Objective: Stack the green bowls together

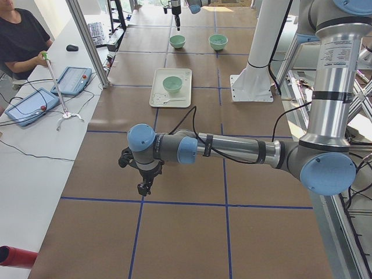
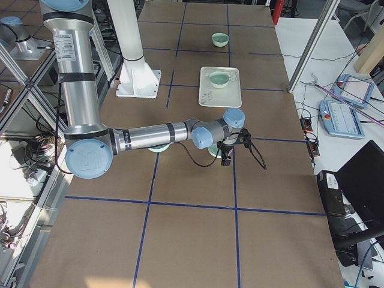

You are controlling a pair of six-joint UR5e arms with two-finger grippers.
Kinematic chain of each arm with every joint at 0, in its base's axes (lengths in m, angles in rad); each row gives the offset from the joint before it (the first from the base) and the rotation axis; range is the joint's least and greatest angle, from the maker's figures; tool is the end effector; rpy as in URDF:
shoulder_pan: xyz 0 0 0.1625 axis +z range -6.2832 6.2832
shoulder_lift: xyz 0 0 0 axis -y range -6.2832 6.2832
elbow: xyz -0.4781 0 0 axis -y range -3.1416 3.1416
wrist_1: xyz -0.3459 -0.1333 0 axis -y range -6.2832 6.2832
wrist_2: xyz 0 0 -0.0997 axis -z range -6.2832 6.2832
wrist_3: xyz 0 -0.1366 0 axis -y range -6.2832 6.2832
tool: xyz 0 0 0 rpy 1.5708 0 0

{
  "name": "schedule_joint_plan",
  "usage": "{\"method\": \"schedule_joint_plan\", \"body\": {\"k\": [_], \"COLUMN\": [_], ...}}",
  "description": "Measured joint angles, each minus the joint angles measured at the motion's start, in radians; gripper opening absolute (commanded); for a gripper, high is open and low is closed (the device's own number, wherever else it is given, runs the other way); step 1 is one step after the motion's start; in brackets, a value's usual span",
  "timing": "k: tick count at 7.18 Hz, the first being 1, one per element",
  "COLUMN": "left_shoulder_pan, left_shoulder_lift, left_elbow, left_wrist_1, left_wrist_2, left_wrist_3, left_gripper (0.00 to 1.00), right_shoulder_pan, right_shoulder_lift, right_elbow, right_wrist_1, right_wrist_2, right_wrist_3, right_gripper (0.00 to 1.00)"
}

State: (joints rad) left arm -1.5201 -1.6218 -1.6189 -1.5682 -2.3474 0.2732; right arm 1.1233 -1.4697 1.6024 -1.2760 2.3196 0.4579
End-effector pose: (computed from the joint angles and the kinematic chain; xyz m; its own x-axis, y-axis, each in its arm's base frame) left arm -0.0133 -0.4785 0.6931 0.6691 0.3680 -0.6457 -0.2399 0.9292 0.2810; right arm -0.1901 -0.4892 0.6421 0.6569 -0.1499 0.7390 0.1153 0.9885 0.0980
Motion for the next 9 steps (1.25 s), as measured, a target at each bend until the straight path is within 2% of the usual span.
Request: {"method": "schedule_joint_plan", "body": {"k": [2,3,4,5,6,9], "left_shoulder_pan": [0.0,0.0,0.0,0.0,0.0,0.0], "left_shoulder_lift": [0.0,0.001,0.001,0.002,0.002,0.004], "left_elbow": [-0.001,-0.001,-0.001,-0.002,-0.002,-0.002], "left_wrist_1": [-0.005,-0.005,-0.006,-0.006,-0.006,-0.006], "left_wrist_2": [0.003,0.003,0.003,0.003,0.003,0.003], "left_wrist_3": [0.001,0.001,0.001,0.001,0.001,0.001], "left_gripper": [1.0,1.0,1.0,1.0,1.0,1.0], "right_shoulder_pan": [-0.063,-0.073,-0.082,-0.089,-0.093,-0.095], "right_shoulder_lift": [0.001,0.003,0.005,0.006,0.006,0.019], "right_elbow": [-0.009,-0.025,-0.041,-0.048,-0.051,-0.051], "right_wrist_1": [0.06,0.067,0.07,0.07,0.07,0.068], "right_wrist_2": [-0.068,-0.079,-0.084,-0.085,-0.085,-0.081], "right_wrist_3": [0.164,0.186,0.193,0.196,0.198,0.21], "right_gripper": [0.91,0.83,0.56,0.2,0.0,0.0]}}
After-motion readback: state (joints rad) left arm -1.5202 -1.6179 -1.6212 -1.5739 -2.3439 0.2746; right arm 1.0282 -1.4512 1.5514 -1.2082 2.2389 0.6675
